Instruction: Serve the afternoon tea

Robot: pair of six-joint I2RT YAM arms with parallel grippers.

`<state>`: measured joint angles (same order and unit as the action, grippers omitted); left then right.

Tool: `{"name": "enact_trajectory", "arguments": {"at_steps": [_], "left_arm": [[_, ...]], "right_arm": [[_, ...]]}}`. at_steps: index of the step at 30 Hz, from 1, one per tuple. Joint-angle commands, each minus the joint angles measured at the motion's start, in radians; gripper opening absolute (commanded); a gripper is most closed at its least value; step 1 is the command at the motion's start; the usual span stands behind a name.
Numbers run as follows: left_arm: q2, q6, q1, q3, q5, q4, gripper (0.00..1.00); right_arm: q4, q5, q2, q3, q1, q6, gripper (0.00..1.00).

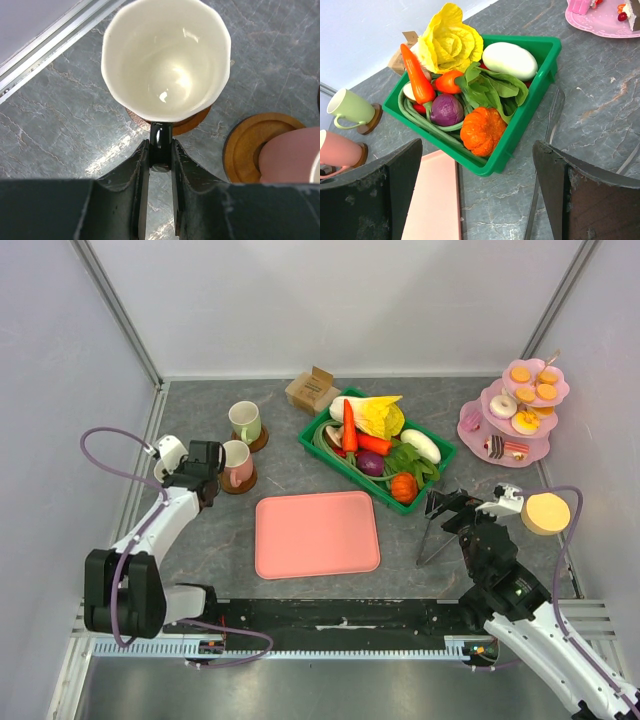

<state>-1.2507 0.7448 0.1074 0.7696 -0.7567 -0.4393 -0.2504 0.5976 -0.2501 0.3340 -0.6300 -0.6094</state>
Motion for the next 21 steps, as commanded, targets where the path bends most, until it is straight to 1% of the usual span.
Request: {"name": "enact_trajectory", "arguments": {"at_steps": [1, 5, 7, 11, 15, 21], "left_arm": [[-0.059, 0.038, -0.005, 0.002, -0.01, -0.061, 0.28], [-0.092, 0.031, -0.005, 0.023, 0.002, -0.064, 0.28], [-0.095, 0.042, -0.003, 0.033, 0.01, -0.081, 0.26], [-0.067, 0.044, -0.003, 0.053, 0.004, -0.102, 0.17], [-0.027, 0.033, -0.003, 0.077, -0.004, -0.118, 0.06], [0.004, 0.022, -0.005, 0.091, -0.018, -0.122, 0.05]], "right_arm": [[0.017, -0.005, 0.021, -0.009, 0.003, 0.0, 0.98], [0.017, -0.004, 0.023, -0.009, 0.003, -0.001, 0.98], [0.017, -0.005, 0.023, -0.009, 0.003, -0.001, 0.98], [0.016, -0.004, 0.026, -0.007, 0.003, -0.003, 0.98], [0.017, -0.001, 0.026, -0.01, 0.003, -0.004, 0.98], [0.016, -0.002, 0.025, -0.01, 0.003, -0.004, 0.98]]}}
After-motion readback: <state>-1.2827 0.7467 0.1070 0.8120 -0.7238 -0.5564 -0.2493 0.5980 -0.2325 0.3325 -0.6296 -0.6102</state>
